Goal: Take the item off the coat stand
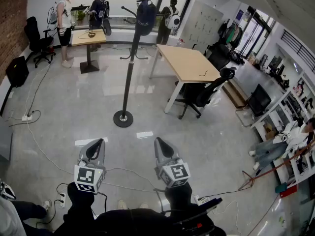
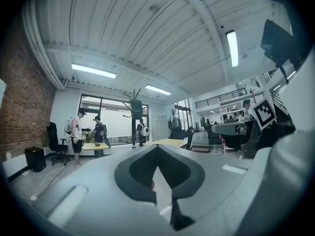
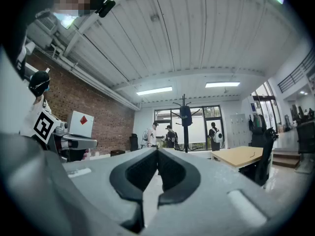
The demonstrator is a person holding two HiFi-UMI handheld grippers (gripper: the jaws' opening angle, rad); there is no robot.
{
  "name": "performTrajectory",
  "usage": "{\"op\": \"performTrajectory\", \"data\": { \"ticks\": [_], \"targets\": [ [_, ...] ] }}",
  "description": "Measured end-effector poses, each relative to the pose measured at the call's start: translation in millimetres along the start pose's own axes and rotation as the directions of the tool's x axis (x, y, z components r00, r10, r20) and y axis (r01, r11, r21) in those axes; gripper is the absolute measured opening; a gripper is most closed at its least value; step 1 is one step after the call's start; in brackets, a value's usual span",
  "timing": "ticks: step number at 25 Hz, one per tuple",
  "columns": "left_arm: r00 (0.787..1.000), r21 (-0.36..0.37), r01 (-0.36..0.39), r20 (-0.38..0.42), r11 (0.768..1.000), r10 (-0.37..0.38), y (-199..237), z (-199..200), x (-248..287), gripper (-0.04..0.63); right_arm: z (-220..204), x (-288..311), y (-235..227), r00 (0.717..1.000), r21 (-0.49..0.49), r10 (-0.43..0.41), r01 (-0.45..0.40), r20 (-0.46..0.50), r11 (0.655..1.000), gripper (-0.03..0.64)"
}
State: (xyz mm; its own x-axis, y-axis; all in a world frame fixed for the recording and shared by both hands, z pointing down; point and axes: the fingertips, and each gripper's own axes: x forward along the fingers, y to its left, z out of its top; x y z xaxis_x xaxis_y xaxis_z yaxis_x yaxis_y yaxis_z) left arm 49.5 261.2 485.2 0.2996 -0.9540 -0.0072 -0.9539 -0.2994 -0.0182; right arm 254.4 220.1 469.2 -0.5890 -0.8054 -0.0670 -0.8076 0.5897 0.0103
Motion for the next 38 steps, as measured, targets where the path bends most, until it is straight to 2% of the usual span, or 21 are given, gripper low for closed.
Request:
{"op": "performTrajectory", "data": {
  "ticks": [7, 12, 25, 38],
  "targets": [
    [1.0, 0.001, 0.002, -0.003, 1.0, -0.002, 1, 2, 2, 0.003, -2, 2, -1, 1.0, -0.016, -0.008, 0.008, -0.023, 1.0, 0.002],
    [1.0, 0.002, -0.005, -0.006, 1.0, 0.005, 3, 2, -3, 0.002, 1, -1, 0, 1.0, 0.048, -0.009, 0.009, 0.002, 0.999, 0.002],
    [0.999, 0.008, -0.029, -0.023, 1.0, 0.029, 24, -3, -8, 0.003, -12, 22, 19, 1.0, 0.054, 0.019, -0.018, -0.02, 0.998, 0.002],
    [0.998, 0.027, -0.058, -0.024, 0.998, 0.058, 57, -5, 60, 0.003, -23, 93, -20, 0.999, 0.058, 0.041, -0.039, -0.035, 0.998, 0.002]
  ]
}}
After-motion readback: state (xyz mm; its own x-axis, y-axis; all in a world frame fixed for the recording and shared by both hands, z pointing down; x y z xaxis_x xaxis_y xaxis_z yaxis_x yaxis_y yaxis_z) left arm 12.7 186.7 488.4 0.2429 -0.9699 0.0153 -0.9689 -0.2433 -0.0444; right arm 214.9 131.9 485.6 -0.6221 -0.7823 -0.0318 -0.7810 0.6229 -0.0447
